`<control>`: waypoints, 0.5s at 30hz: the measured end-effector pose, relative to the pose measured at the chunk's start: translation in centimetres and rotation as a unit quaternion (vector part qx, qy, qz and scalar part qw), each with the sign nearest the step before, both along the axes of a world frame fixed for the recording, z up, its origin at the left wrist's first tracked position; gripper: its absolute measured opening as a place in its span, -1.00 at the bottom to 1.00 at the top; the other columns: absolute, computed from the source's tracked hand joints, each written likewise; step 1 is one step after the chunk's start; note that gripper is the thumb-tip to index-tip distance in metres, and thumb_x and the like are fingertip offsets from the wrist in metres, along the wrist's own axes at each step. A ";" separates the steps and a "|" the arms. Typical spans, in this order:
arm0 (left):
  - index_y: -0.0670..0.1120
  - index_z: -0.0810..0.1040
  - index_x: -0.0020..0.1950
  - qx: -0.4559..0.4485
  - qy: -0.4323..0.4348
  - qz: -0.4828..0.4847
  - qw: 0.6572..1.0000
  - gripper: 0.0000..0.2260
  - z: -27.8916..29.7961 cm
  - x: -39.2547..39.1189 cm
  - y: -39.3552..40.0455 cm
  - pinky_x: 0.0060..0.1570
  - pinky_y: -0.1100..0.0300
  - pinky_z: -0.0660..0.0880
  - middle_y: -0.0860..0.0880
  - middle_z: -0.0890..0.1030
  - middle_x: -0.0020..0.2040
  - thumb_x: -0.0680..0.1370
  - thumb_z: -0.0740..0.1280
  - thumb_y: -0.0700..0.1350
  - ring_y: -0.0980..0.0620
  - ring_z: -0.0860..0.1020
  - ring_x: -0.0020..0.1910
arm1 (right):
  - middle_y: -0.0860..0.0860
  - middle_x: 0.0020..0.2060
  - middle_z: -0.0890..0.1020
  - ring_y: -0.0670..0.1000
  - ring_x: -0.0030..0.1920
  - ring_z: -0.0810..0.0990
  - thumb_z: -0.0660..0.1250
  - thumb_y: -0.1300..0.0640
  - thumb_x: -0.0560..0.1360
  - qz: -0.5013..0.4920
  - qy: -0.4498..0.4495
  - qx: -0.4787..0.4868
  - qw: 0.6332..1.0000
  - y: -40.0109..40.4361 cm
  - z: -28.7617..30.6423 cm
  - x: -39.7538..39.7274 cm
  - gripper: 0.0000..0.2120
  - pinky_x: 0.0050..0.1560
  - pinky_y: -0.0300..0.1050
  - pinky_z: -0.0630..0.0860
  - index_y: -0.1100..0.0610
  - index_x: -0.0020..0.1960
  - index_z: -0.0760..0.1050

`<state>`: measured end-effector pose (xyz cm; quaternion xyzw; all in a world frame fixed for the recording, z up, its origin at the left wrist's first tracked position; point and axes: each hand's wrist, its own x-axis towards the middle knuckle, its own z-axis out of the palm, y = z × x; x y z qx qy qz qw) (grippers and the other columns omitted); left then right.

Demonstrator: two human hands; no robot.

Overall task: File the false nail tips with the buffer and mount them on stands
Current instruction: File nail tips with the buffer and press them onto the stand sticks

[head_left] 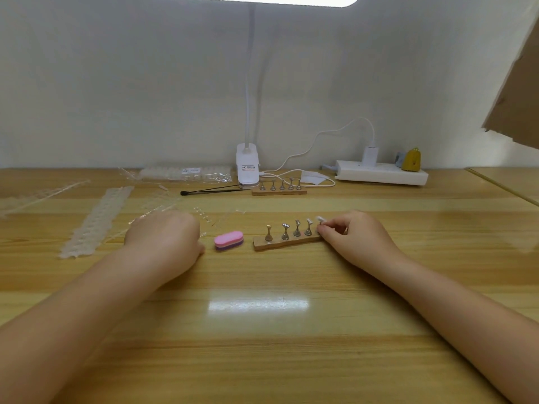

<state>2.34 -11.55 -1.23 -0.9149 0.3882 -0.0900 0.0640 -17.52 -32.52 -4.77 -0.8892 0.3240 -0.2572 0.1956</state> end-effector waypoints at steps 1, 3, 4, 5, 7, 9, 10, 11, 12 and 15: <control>-0.02 0.57 -0.12 -0.003 0.002 0.001 1.000 -0.75 -0.1 0.2 0.0 -0.23 0.18 0.41 0.01 0.54 -0.13 0.56 0.27 0.13 -0.03 0.52 -0.11 | -0.17 -0.30 0.51 -0.17 -0.25 0.42 0.31 -0.01 0.54 0.000 0.001 -0.004 1.000 0.1 0.0 0.0 -0.82 -0.31 -0.25 0.29 -0.01 -0.01 0.68; -0.08 0.51 -0.24 -0.001 0.014 0.007 1.000 -0.67 -0.4 0.7 -0.1 -0.31 0.17 0.36 -0.02 0.50 -0.24 0.57 0.25 0.14 -0.03 0.50 -0.21 | -0.10 -0.23 0.55 -0.11 -0.20 0.45 0.31 -0.01 0.54 -0.002 0.006 -0.010 1.000 0.2 0.0 0.0 -0.80 -0.25 -0.18 0.33 0.01 0.02 0.67; -0.09 0.51 -0.25 0.003 0.024 0.010 1.000 -0.65 -0.5 0.9 -0.1 -0.32 0.17 0.37 -0.03 0.50 -0.26 0.57 0.24 0.14 -0.03 0.50 -0.22 | -0.06 -0.19 0.56 -0.09 -0.17 0.47 0.31 -0.02 0.53 -0.002 0.008 -0.011 1.000 0.3 0.0 0.1 -0.79 -0.23 -0.17 0.34 0.02 0.04 0.66; -0.09 0.53 -0.24 0.003 0.033 0.012 0.999 -0.66 -0.6 1.0 -0.1 -0.31 0.17 0.39 -0.03 0.51 -0.26 0.58 0.23 0.12 -0.02 0.52 -0.23 | -0.06 -0.17 0.55 -0.09 -0.16 0.47 0.31 -0.02 0.53 0.000 0.008 -0.011 1.000 0.3 0.0 0.0 -0.78 -0.24 -0.19 0.34 0.03 0.07 0.65; -0.09 0.59 -0.18 -0.014 0.042 0.008 0.999 -0.70 -0.6 1.2 -0.1 -0.26 0.16 0.49 -0.03 0.57 -0.24 0.57 0.26 0.09 -0.01 0.54 -0.23 | -0.08 -0.16 0.52 -0.15 -0.16 0.44 0.30 0.00 0.50 -0.001 -0.006 0.000 1.000 0.5 0.0 0.0 -0.75 -0.24 -0.30 0.31 0.04 0.13 0.59; -0.10 0.61 -0.09 -0.050 0.043 -0.001 0.998 -0.76 -0.6 1.3 0.0 -0.17 0.13 0.55 -0.03 0.61 -0.18 0.54 0.30 0.06 -0.01 0.56 -0.18 | -0.09 -0.14 0.48 -0.14 -0.17 0.42 0.31 0.04 0.47 -0.016 -0.045 0.006 0.999 0.8 0.1 -0.2 -0.76 -0.21 -0.25 0.34 0.07 0.11 0.53; -0.09 0.60 -0.07 -0.072 0.045 -0.005 0.996 -0.78 -0.7 1.4 0.0 -0.12 0.11 0.55 -0.02 0.62 -0.14 0.53 0.32 0.06 -0.02 0.56 -0.14 | -0.08 -0.14 0.46 -0.13 -0.18 0.41 0.33 0.06 0.45 -0.025 -0.069 -0.003 0.997 1.0 0.4 -0.3 -0.79 -0.20 -0.20 0.36 0.09 0.07 0.50; -0.04 0.57 -0.07 -0.098 0.050 -0.007 0.994 -0.82 -0.7 1.3 0.1 -0.08 0.10 0.55 0.02 0.61 -0.11 0.51 0.33 0.06 -0.01 0.55 -0.09 | -0.06 -0.15 0.46 -0.11 -0.21 0.40 0.34 0.07 0.44 -0.028 -0.092 -0.018 0.995 1.4 0.6 -0.5 -0.82 -0.19 -0.16 0.37 0.10 0.02 0.48; 0.02 0.51 -0.10 -0.128 0.055 -0.011 0.990 -0.86 -0.6 1.3 0.2 -0.05 0.09 0.53 0.06 0.59 -0.10 0.49 0.35 0.06 0.00 0.54 -0.06 | -0.04 -0.17 0.47 -0.11 -0.22 0.40 0.35 0.09 0.44 -0.020 -0.115 -0.033 0.993 1.9 0.9 -0.5 -0.85 -0.20 -0.14 0.39 0.11 -0.03 0.46; 0.07 0.48 -0.20 -0.263 0.101 -0.052 0.958 -0.87 -0.2 0.6 0.2 -0.18 0.13 0.48 0.12 0.58 -0.18 0.46 0.41 0.00 0.08 0.54 -0.15 | -0.01 -0.28 0.52 -0.06 -0.28 0.45 0.35 0.12 0.45 0.043 -0.157 -0.017 0.987 4.1 1.7 -0.5 -0.92 -0.25 -0.06 0.44 0.12 -0.15 0.48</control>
